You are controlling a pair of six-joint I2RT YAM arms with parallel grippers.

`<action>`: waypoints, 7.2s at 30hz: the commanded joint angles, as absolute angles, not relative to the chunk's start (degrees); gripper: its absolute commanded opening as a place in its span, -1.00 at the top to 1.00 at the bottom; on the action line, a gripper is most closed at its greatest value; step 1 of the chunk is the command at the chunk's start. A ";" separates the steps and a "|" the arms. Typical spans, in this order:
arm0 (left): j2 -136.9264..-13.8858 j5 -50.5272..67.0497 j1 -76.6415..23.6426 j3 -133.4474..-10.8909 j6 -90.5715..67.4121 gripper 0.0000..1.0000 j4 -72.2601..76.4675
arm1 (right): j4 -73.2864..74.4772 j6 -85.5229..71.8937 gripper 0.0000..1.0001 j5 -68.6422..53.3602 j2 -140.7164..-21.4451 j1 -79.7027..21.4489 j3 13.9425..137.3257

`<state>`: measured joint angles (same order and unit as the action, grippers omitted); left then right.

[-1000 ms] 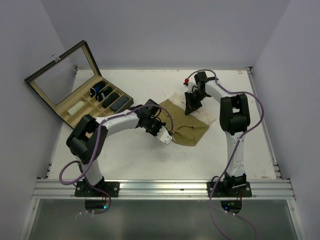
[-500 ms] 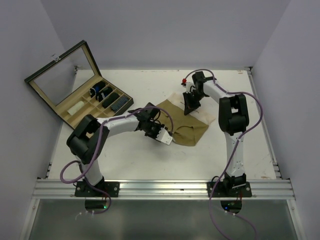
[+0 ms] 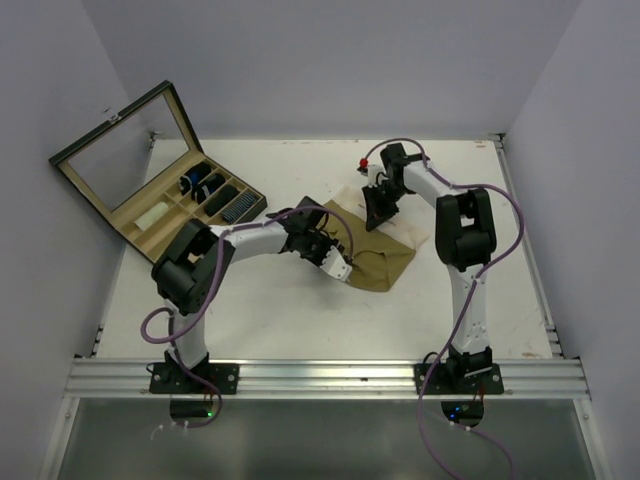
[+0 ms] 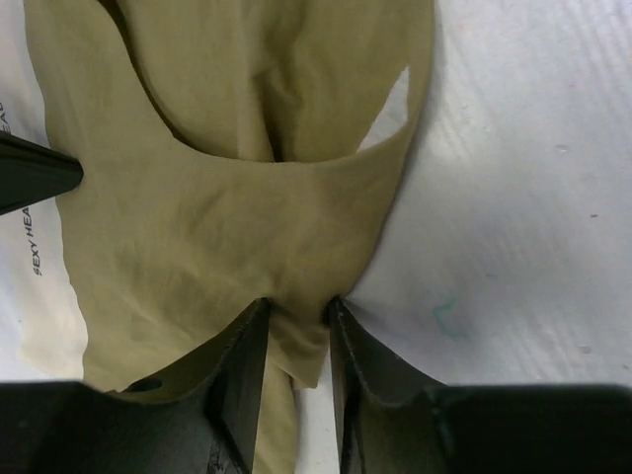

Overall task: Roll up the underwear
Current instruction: Flatten the underwear

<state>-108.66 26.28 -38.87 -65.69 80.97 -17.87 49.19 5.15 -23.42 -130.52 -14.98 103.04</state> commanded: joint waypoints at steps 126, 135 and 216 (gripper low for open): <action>-97.59 4.12 -53.29 -79.20 6.59 -0.13 -19.50 | 68.64 5.09 0.10 -30.31 -115.75 7.73 89.31; -93.68 22.41 -32.96 -66.28 9.93 -0.07 -19.25 | 65.92 4.49 0.15 -32.08 -117.42 5.28 82.44; -97.73 58.01 -31.02 -54.93 3.08 -0.95 -10.20 | 43.42 -6.85 1.00 -33.93 -126.12 -15.91 103.80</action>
<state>-96.40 54.83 -30.81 -54.50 6.48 -14.59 47.83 -3.31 -32.64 -125.10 -14.52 102.52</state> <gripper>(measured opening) 0.971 0.010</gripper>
